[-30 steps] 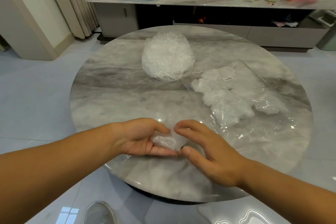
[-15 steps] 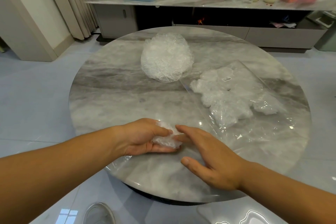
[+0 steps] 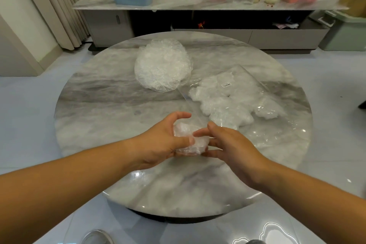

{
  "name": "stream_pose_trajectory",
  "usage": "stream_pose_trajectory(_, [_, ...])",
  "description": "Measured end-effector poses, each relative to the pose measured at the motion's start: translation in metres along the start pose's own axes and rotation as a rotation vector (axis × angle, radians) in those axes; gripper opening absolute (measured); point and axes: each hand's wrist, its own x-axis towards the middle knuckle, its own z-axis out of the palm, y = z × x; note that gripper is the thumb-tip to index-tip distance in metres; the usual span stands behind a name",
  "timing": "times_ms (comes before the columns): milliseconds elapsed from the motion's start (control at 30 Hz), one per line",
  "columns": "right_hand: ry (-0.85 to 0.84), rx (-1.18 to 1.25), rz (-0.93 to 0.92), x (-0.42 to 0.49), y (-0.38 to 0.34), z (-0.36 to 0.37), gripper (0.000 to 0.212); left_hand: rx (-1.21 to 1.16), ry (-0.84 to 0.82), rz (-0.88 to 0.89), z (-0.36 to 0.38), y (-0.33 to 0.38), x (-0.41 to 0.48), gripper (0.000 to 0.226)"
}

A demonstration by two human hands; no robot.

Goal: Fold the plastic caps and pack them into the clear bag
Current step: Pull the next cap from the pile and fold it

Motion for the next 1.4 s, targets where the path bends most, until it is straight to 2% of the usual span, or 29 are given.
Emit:
stream_pose_trajectory(133, [0.049, -0.106, -0.037, -0.013, -0.003, -0.019, 0.044, 0.128, -0.008, 0.070, 0.024, 0.008, 0.007, 0.067])
stream_pose_trajectory(267, [0.249, -0.233, -0.186, -0.024, -0.015, -0.049, 0.044, 0.126, 0.028, 0.057, 0.052, 0.018, 0.019, 0.050])
stream_pose_trajectory(333, [0.409, -0.193, -0.226, -0.020, -0.017, -0.078, 0.049, 0.260, 0.092, 0.084, 0.066, 0.022, 0.025, 0.029])
stream_pose_trajectory(400, [0.531, -0.198, -0.207, -0.014, -0.017, -0.111, 0.061, 0.490, 0.104, 0.187, 0.077, 0.025, 0.029, 0.023])
stream_pose_trajectory(467, [0.554, -0.196, -0.128, -0.013, -0.014, -0.139, 0.070, 0.699, 0.023, 0.277, 0.089, 0.025, 0.032, 0.030])
stream_pose_trajectory(633, [0.523, -0.184, 0.026, -0.027, 0.003, -0.175, 0.081, 1.106, -0.222, 0.334, 0.117, 0.013, 0.047, 0.046])
stream_pose_trajectory(767, [0.494, -0.275, 0.066, -0.031, 0.020, -0.188, 0.086, 1.402, -0.255, 0.295, 0.125, -0.001, 0.057, 0.065])
stream_pose_trajectory(900, [0.485, -0.271, 0.072, -0.028, 0.024, -0.191, 0.084, 1.548, -0.231, 0.285, 0.117, -0.008, 0.061, 0.079])
stream_pose_trajectory(1033, [0.508, -0.142, 0.099, -0.022, 0.021, -0.187, 0.077, 1.530, -0.239, 0.327, 0.109, -0.009, 0.062, 0.085])
stream_pose_trajectory(1133, [0.487, 0.079, 0.145, -0.018, 0.017, -0.184, 0.076, 1.508, -0.258, 0.361, 0.105, -0.009, 0.061, 0.084])
stream_pose_trajectory(1400, [0.299, 0.622, 0.186, -0.008, 0.001, -0.177, 0.101, 1.457, -0.325, 0.349, 0.103, -0.007, 0.056, 0.085])
